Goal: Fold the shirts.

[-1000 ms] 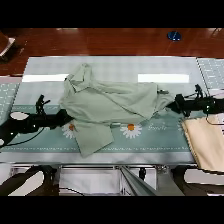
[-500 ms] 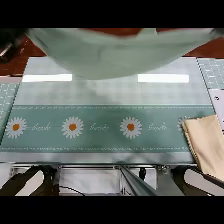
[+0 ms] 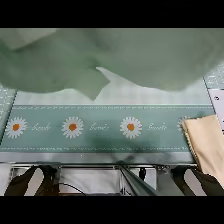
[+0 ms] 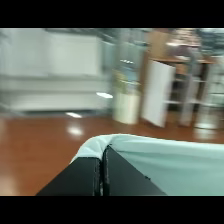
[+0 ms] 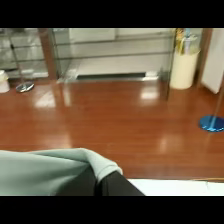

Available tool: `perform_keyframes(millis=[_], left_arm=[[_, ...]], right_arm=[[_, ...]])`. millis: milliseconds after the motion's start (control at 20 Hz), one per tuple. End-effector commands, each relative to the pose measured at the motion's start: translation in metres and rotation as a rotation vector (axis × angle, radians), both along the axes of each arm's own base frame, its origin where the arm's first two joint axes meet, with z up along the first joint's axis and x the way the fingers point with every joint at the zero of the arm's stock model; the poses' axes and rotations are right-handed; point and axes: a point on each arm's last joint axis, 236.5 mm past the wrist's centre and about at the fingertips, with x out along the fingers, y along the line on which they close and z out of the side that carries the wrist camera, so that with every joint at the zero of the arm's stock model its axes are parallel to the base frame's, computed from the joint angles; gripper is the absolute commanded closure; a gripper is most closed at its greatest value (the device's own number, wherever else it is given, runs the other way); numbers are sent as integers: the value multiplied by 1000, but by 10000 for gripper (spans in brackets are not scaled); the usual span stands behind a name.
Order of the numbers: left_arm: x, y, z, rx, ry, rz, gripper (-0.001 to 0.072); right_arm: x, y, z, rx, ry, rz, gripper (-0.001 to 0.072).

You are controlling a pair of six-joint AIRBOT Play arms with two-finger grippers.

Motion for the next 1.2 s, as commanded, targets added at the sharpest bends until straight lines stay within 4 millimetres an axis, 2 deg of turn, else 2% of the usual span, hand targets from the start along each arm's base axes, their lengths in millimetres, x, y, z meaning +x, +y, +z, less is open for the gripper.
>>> perform_keyframes(millis=[0,100,150,250,350,600,800,900,1000,1150], left_arm=[[-59,4,5,137,-34,165,690],[-73,1,-5,166,-12,169,690],[-72,4,-15,161,17,167,690],[-55,12,-50,131,127,155,690],[-25,15,-97,100,256,119,690],[63,13,-240,-58,634,-13,690],[136,-19,-339,-112,867,-130,690],[180,-35,-381,-128,903,-138,690],[223,-38,-413,-185,912,-98,690],[280,-31,-443,-271,911,-41,690]], right_arm=[[-58,3,4,-50,-26,-80,680],[-75,2,-2,-58,-15,-114,680],[-78,3,-5,-52,-10,-115,680],[-72,2,-25,-32,40,-109,680],[-51,3,-67,16,162,-68,680],[26,17,-201,198,476,132,680],[93,-5,-306,304,658,144,680],[133,-19,-346,355,709,145,680],[176,-31,-385,442,734,129,680],[235,-43,-438,551,793,149,680]])
